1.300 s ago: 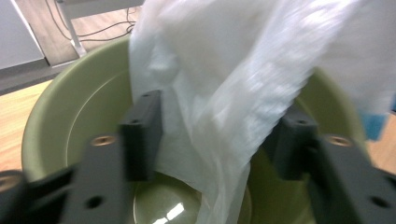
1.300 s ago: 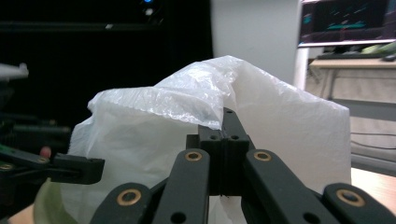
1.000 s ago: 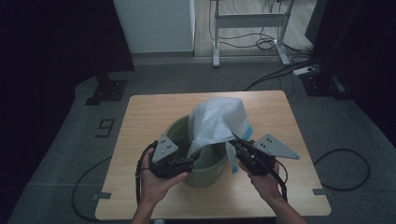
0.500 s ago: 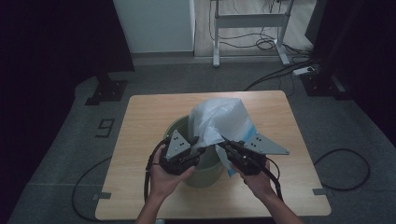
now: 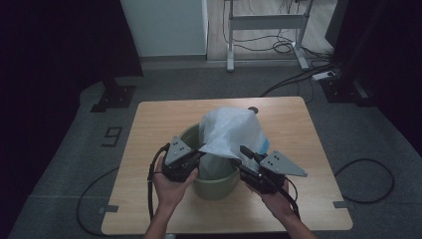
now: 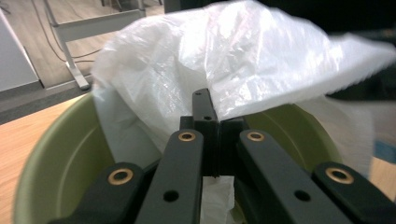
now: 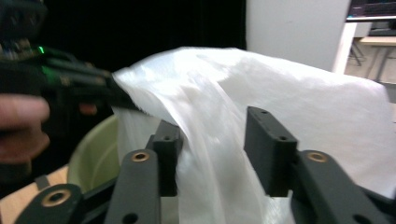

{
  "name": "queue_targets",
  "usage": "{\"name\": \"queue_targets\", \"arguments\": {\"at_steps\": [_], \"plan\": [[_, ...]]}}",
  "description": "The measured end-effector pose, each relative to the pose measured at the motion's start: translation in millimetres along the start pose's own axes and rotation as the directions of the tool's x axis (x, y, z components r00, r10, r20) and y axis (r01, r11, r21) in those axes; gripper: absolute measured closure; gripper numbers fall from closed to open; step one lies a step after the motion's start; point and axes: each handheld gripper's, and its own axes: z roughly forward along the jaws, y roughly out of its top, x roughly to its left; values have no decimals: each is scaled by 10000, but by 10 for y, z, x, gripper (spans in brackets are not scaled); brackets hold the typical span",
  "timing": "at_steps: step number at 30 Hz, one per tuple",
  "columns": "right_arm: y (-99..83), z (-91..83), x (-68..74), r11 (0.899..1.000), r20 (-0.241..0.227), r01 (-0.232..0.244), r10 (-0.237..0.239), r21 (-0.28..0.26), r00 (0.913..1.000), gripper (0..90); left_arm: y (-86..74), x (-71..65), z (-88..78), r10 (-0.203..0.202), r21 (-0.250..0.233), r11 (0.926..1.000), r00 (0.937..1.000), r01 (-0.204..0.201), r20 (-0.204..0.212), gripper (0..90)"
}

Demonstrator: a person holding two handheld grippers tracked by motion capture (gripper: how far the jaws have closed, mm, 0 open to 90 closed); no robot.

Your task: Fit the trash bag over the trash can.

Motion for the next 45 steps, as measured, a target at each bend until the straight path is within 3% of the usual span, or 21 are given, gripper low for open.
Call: {"name": "queue_targets", "arguments": {"at_steps": [4,12,16,21,27,33,35,37,39,43,45], "plan": [[-98,-53,-3,9998,335,-88,81,190,9994,438,16,48,-41,-215,-176,9996,9997,213,-122,897],[-192,-197,-58,9995,566,-46,28,305,9984,461,42,192,-138,-651,-539,9965,9974,634,-302,898],[-225,-242,-122,9994,455,-61,46,342,9990,638,23,241,-182,-778,-597,9953,9968,766,-180,897],[-214,-216,-246,9987,399,-380,367,340,9985,846,-23,208,-191,-505,-333,9982,9987,509,112,896],[-34,-209,-355,9983,538,-552,563,-210,9970,879,-94,152,-183,7,146,9999,9983,-16,590,895],[188,-159,-347,9969,359,-427,452,-668,9983,880,-192,123,-180,121,457,9988,9948,-167,1009,884],[235,-129,-315,9968,201,-329,345,-727,9992,880,-208,103,-186,182,427,9988,9955,-223,932,812],[260,-93,-280,9971,92,-188,196,-741,9998,879,-197,73,-217,317,177,9993,9985,-326,441,576],[264,-54,-253,9977,-15,-38,37,-672,10000,879,-162,63,-269,429,-145,9990,9987,-425,288,434],[261,15,-230,9987,-180,100,-109,-494,9998,879,-61,56,-331,618,-178,9980,9956,-607,699,289],[277,27,-229,9987,-140,143,-150,-484,9998,879,-30,49,-369,747,-227,9971,9936,-731,843,265]]}}
